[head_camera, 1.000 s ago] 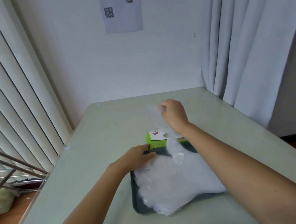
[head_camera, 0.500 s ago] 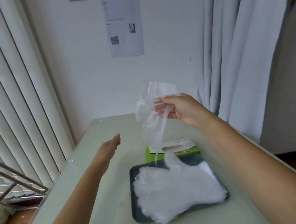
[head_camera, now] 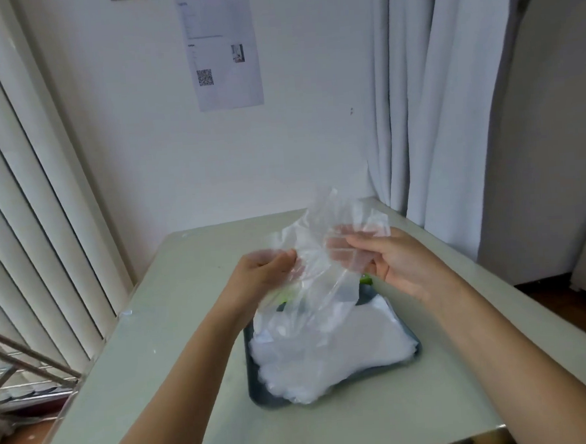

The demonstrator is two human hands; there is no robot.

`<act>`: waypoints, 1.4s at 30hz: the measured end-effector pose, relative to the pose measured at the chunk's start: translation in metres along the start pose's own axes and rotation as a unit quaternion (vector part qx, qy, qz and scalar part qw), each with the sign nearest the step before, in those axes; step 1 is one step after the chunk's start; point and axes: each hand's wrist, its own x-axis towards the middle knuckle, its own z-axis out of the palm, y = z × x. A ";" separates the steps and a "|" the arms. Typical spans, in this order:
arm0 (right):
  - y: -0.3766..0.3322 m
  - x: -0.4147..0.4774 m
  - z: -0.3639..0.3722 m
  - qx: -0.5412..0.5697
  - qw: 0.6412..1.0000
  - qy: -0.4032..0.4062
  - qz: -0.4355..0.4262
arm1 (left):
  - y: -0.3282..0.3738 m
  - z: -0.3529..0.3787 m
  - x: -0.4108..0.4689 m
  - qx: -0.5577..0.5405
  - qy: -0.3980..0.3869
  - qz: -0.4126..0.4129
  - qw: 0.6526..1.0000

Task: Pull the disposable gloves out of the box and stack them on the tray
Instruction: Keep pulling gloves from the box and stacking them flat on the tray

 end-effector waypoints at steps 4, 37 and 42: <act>0.016 -0.017 -0.026 -0.089 0.992 0.088 0.030 | -0.010 0.013 0.005 0.070 -0.014 -0.070 0.995; 0.100 -0.010 -0.058 -0.586 0.772 0.149 0.196 | -0.070 0.034 0.048 0.559 -0.046 -0.078 0.824; 0.099 -0.011 -0.058 -0.607 0.757 0.148 0.190 | -0.065 0.060 0.019 0.507 -0.103 0.067 0.853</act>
